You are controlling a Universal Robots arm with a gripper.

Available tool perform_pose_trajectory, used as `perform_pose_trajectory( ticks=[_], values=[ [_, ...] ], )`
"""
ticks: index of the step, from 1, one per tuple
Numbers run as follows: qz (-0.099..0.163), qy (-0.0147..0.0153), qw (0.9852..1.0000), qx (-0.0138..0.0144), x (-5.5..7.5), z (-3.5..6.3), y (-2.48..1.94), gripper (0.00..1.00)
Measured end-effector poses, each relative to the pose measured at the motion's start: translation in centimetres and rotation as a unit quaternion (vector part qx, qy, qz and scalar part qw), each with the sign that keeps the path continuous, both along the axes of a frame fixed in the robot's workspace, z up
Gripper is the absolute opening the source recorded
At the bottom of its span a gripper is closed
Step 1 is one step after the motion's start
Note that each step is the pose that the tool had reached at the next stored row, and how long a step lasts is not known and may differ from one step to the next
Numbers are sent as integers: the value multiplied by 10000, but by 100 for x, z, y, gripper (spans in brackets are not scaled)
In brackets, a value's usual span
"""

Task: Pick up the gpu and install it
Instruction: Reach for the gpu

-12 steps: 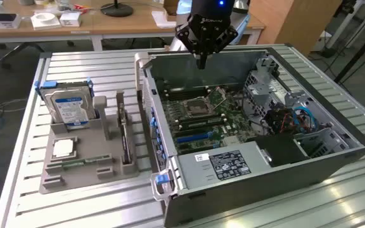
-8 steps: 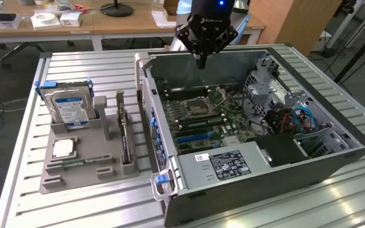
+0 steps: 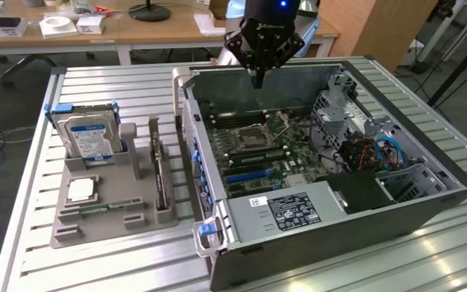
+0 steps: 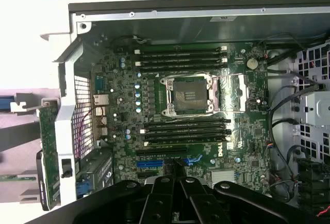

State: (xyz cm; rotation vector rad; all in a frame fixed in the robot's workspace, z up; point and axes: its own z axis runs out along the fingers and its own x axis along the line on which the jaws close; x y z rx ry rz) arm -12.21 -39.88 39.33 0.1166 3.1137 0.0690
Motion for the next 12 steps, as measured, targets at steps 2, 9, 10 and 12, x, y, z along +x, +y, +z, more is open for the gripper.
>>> perform_pose_trajectory(
  ticks=[2, 9, 10, 12],
  values=[
    [-1, 0, 10000, 1, -12, 0, 0, 10],
    [0, 0, 10000, 0, -124, 0, 0, 10],
    [1, 0, 10000, 0, -143, -1, 0, 10],
    [0, 0, 10000, 0, -183, -1, 0, 10]
  ],
)
